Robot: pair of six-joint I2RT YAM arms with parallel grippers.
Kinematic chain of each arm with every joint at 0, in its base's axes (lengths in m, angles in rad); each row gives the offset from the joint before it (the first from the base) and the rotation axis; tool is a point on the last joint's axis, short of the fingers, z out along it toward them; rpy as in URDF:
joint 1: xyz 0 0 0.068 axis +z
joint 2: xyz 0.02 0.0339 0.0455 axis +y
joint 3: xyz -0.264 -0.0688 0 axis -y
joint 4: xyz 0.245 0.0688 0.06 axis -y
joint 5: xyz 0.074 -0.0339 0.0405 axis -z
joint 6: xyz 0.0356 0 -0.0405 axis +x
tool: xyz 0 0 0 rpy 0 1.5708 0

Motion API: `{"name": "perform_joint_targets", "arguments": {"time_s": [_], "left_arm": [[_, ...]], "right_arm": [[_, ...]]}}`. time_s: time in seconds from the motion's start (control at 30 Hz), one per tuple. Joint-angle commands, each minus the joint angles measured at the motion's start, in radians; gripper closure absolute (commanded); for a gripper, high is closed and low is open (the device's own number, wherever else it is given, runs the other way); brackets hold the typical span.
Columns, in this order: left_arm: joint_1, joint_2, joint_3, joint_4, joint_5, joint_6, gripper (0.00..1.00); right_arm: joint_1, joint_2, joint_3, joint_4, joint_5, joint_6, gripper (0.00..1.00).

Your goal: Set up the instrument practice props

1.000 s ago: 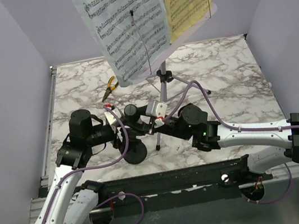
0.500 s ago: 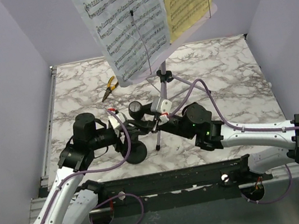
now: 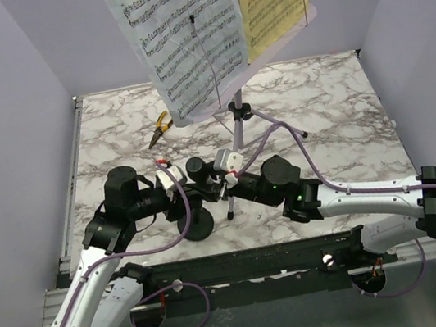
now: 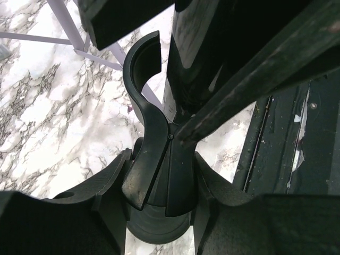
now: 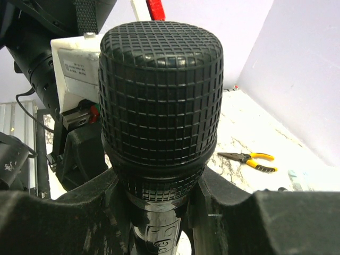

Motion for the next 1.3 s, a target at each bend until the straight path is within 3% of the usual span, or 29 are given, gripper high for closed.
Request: {"name": "perform_joint_targets", "arguments": {"time_s": [0.0, 0.07, 0.1, 0.23, 0.37, 0.43, 0.6, 0.77, 0.9, 0.97, 1.27], "left_arm": [[-0.002, -0.027, 0.005, 0.041, 0.012, -0.027, 1.00], [-0.002, -0.028, -0.001, 0.062, 0.025, -0.062, 1.00], [-0.002, -0.028, -0.006, 0.074, 0.024, -0.085, 0.90], [-0.002, -0.055, -0.033, 0.109, 0.019, -0.142, 0.28], [-0.002, -0.080, -0.050, 0.114, 0.020, -0.144, 0.24], [-0.002, -0.081, -0.051, 0.114, 0.024, -0.141, 0.26], [-0.002, -0.072, -0.052, 0.114, 0.033, -0.137, 0.52], [-0.002, -0.063, -0.058, 0.114, 0.053, -0.143, 0.58], [-0.002, -0.067, -0.052, 0.114, 0.058, -0.138, 0.84], [-0.002, -0.070, -0.044, 0.114, 0.059, -0.137, 0.94], [-0.003, -0.100, 0.025, 0.137, 0.057, -0.173, 1.00]], "right_arm": [[-0.003, 0.018, 0.007, 0.013, -0.018, 0.025, 0.94], [-0.004, 0.029, 0.017, 0.018, -0.011, 0.039, 0.91], [-0.004, 0.035, 0.023, 0.019, -0.009, 0.044, 0.90], [-0.004, 0.045, 0.033, 0.029, -0.009, 0.055, 0.88], [-0.004, 0.048, 0.038, 0.034, -0.010, 0.057, 0.85], [-0.004, 0.051, 0.043, 0.029, -0.013, 0.063, 0.80], [-0.004, 0.045, 0.064, -0.005, -0.002, 0.077, 0.69], [-0.005, 0.006, 0.101, -0.090, 0.047, 0.118, 0.37], [-0.004, -0.056, 0.119, -0.190, 0.108, 0.184, 0.13], [-0.003, -0.095, 0.124, -0.270, 0.139, 0.221, 0.10], [-0.004, -0.356, -0.087, -0.481, 0.160, 0.415, 0.02]]}}
